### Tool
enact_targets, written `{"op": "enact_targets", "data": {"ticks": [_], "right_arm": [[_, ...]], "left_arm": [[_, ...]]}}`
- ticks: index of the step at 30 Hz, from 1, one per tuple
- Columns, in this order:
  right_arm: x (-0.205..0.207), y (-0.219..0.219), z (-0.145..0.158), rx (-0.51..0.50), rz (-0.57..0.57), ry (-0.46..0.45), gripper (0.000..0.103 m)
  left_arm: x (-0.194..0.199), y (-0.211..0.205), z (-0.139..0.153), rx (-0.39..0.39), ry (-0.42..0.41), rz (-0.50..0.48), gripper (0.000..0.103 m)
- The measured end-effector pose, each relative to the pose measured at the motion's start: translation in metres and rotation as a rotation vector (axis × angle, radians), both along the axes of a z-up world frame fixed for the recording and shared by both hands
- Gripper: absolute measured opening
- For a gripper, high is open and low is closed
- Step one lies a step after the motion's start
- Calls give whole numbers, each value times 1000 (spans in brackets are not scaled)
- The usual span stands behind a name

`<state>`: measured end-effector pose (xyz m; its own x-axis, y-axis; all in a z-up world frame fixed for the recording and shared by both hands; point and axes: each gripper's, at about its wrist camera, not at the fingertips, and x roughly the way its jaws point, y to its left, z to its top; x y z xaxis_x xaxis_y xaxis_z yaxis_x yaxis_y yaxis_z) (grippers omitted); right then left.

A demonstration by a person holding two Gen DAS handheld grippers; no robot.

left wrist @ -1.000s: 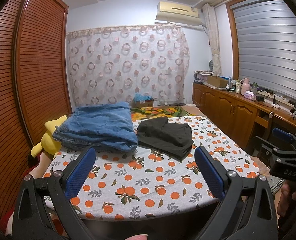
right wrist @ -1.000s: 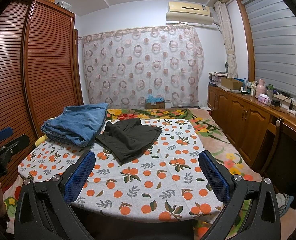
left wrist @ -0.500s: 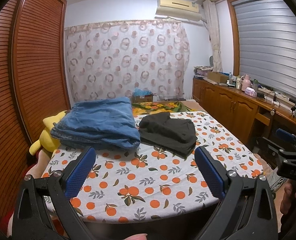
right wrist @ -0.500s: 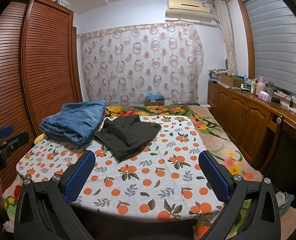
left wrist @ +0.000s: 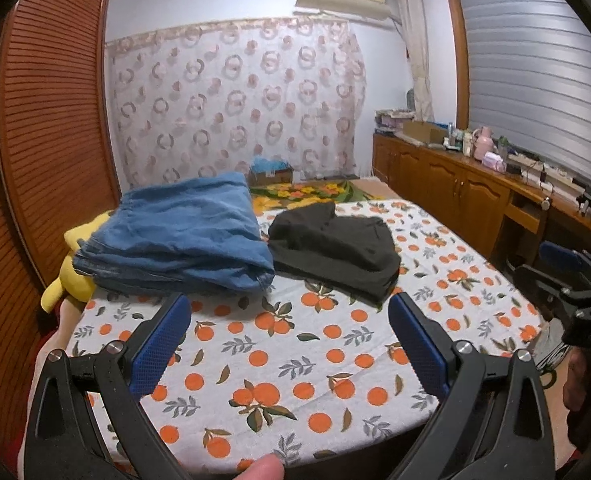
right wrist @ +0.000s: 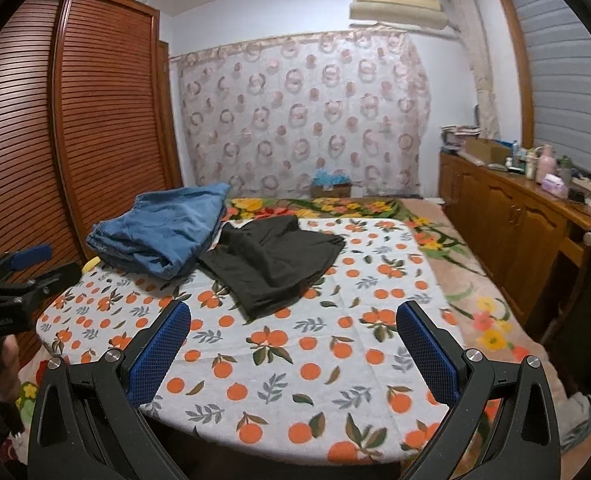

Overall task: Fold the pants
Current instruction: 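Reach the right gripper to the black pants and grasp its edge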

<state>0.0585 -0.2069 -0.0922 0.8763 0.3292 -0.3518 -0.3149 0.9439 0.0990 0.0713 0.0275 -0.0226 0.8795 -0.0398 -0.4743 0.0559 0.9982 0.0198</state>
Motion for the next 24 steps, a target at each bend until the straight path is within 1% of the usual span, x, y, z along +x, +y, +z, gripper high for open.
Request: {"op": "enact_targets", "data": {"ticks": [7,10,11,13,16,17,19,21,24], "right_arm": [[37,5,-6,-30,80,36,97],[55,9,-10,-39,129,79,97],[64,11,-12,-40,157,111,95],[75,15,-14,-50,179,125,93],[94,22,-16,-97,214,160,75],[102,25,-17,-108,230,183,65],[117,31,-18,-132,238,211,57],[131,38,-17,-154,253,235,52],[146,49,-16,-170,303,270,48]], "left_arm": [[32,8,-23,-3,42,-9,99],[41,12,-30,-16,57,-21,99],[45,13,-32,-22,61,-25,99],[52,17,-35,-45,73,-47,99],[62,22,-38,-50,88,-53,97],[65,24,-40,-43,89,-47,97],[72,28,-42,-43,96,-43,97],[79,33,-43,-48,109,-44,97],[87,40,-45,-43,115,-35,97]]}}
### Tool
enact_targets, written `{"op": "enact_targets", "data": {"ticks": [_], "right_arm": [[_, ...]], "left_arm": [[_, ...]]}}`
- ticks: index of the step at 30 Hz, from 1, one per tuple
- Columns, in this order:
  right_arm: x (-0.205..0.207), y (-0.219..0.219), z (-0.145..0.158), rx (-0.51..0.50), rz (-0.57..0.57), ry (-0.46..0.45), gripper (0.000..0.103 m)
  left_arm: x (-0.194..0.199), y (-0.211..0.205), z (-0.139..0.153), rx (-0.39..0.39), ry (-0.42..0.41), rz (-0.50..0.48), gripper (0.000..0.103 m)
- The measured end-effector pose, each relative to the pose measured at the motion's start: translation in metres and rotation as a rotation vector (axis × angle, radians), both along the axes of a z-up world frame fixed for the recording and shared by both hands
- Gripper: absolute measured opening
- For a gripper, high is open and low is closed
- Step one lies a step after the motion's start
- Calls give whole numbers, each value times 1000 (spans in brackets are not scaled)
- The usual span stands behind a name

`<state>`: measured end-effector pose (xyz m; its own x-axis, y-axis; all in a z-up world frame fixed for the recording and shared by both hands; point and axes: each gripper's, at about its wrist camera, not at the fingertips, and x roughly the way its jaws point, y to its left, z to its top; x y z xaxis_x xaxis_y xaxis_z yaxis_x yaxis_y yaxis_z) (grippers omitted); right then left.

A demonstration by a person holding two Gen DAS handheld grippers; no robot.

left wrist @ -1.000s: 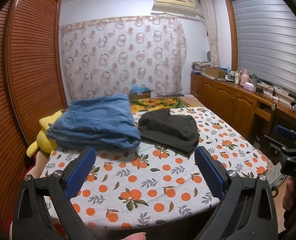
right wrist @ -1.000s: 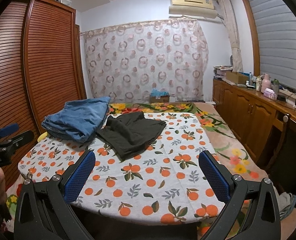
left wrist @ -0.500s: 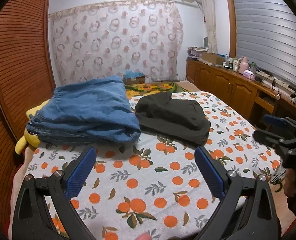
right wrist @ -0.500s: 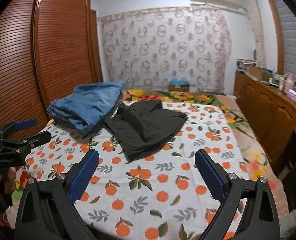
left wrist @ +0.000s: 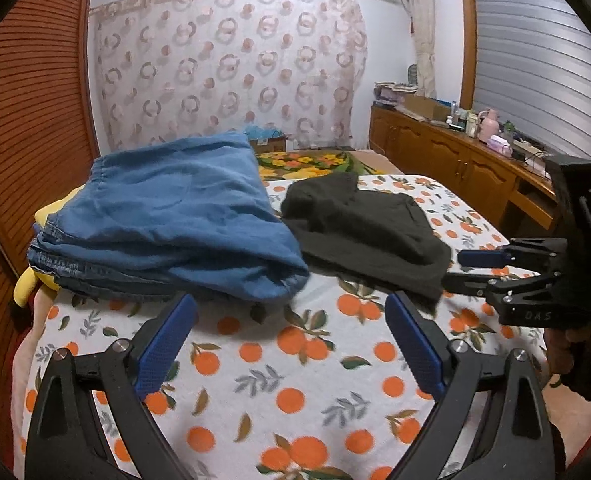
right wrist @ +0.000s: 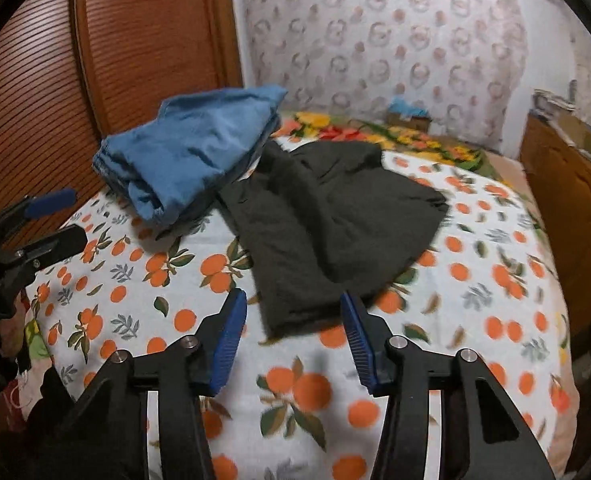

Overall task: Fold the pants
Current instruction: 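Reach the right gripper to the black pants and grasp its edge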

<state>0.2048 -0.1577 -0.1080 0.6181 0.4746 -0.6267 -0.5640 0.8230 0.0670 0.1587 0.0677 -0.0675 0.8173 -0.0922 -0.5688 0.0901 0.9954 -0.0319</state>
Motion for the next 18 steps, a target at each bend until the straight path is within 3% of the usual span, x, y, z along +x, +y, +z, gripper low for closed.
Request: {"op": "enact_targets", "data": {"ticks": [6,10,12,14,18], "right_arm": [[28,27,-5,-64,91,55,33],[41,37,-12,-145,96,83,31],[45,40,-12,-172,86,82,23],[47,39,-12,-184,85,82,14],[40,29,5,-144,72,48,13]], "left_arm": [[12,10,-4,2,15,-3,97],[14,13,-6,5,21,-8,97],[15,12,-7,5,23,-15,97],[15,11,-8,9,24,-20,97],[14,9,-7,17,17,-31,97]]}}
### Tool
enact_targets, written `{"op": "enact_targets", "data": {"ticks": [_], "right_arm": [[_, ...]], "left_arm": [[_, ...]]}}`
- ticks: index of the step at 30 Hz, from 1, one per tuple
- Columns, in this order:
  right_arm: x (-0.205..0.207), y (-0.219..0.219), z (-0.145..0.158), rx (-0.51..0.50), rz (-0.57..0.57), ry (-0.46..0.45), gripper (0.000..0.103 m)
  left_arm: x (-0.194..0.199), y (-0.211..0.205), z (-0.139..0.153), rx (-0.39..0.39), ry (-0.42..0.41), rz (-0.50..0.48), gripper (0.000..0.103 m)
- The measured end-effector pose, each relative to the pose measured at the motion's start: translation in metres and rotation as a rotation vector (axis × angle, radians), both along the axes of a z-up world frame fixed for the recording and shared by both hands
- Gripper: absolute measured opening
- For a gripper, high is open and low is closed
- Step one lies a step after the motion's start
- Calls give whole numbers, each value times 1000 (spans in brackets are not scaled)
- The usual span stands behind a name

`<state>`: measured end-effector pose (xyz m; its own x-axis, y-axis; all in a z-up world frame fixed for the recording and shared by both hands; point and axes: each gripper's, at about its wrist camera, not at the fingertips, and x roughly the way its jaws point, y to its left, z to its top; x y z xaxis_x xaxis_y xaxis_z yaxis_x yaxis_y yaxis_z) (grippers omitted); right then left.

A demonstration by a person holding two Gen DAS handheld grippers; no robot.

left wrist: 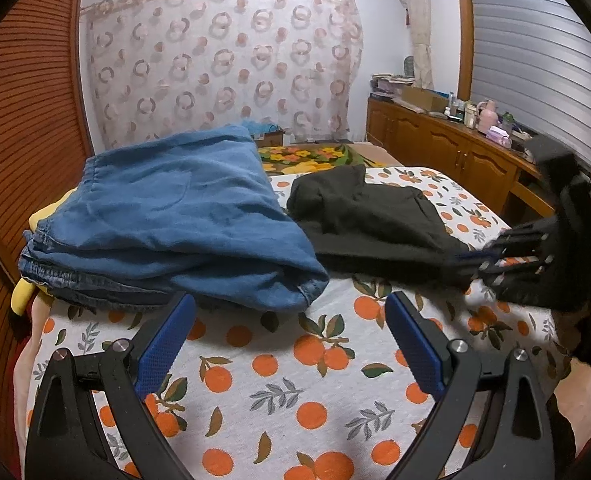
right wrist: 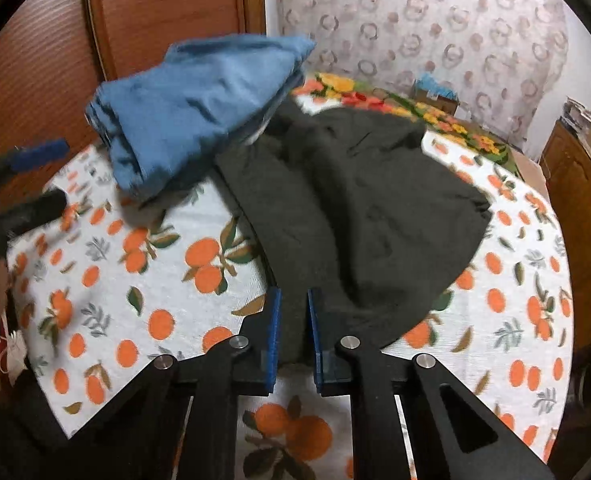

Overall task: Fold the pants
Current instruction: 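Reach the right gripper to the black pants and grasp its edge, then lift the black pants with the right gripper while the left gripper grasps another edge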

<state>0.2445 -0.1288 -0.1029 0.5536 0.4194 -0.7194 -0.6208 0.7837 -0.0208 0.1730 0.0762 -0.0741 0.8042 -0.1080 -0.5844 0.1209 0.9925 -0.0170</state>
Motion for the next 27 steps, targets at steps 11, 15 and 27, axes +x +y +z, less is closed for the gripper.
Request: {"op": "enact_targets", "data": {"ticks": [11,15,27], "right_arm": [[-39,-88,72,123,-139,-139,12],[-54,-115,70,130,-198,-137,12],[-64,-131,36,130,-243,-18,19]], "left_arm": [[-2,-15,11,3,-21,-38,97],[-1,-21,12,-1,-20,-55,97],[17,-84,-1,16,59,-220,91]]}}
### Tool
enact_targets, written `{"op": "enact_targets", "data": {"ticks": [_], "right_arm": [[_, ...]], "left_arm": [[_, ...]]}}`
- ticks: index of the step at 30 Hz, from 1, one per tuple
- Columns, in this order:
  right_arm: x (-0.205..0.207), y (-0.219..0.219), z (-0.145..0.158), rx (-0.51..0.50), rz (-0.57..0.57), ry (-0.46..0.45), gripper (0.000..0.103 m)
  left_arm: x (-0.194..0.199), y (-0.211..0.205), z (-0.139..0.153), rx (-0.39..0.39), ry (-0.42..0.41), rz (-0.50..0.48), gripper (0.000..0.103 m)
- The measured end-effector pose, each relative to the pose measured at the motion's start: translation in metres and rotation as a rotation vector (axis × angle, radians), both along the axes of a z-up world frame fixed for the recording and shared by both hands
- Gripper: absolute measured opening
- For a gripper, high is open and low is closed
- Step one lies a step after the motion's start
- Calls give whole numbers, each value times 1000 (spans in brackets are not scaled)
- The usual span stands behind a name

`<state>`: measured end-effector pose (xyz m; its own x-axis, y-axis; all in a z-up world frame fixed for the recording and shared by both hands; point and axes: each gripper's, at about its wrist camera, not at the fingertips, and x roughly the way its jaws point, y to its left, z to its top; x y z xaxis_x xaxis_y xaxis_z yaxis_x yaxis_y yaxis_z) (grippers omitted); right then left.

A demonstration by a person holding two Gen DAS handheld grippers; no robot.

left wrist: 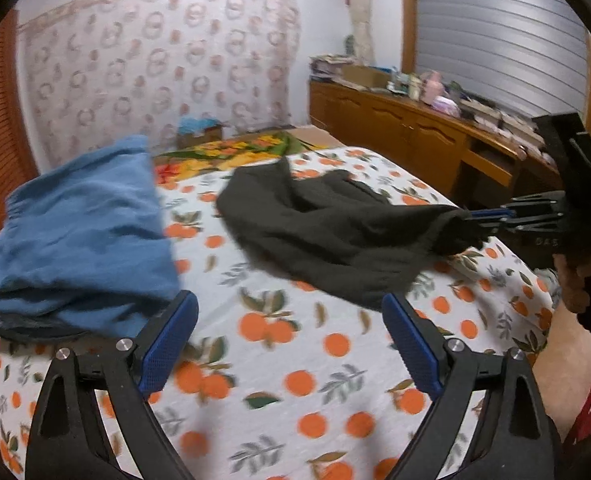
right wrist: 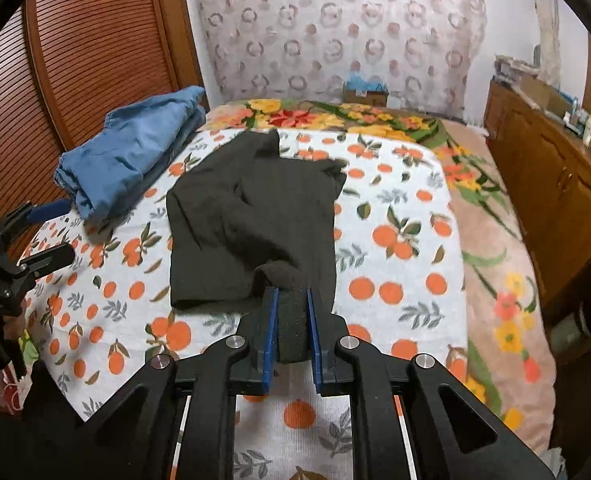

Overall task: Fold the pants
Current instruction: 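Lift the black pants with the right gripper while the left gripper grasps another edge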

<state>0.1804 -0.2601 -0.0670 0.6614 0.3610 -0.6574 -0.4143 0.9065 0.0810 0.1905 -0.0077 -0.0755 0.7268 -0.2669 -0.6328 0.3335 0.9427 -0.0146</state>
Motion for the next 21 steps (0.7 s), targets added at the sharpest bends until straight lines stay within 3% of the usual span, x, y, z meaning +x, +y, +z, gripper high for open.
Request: {"op": "enact_targets", "data": {"ticks": [3,10,13,16,19,21], "right_arm": [[-1,-9,-3,8,-13,8,26],[-2,-21,-4,39,-13,10,27],[2,-24,-5,56,-6,-10,17],[1,-27,-3,82,7,-23,14],[0,-30,1,92,11,-38,13],[0,-32,3,95,10,-45,12]], "left_arm": [[9,-20,-6,22,34,-48,83],[29,-63,-24,63,132,-168,65],[35,-80,-32,88,174,-209,57],[40,-88,-37,134,185,-208,39],[45,-84,-37,97,210,-211,20],[42,-79,-30,95,186,-198,13]]}}
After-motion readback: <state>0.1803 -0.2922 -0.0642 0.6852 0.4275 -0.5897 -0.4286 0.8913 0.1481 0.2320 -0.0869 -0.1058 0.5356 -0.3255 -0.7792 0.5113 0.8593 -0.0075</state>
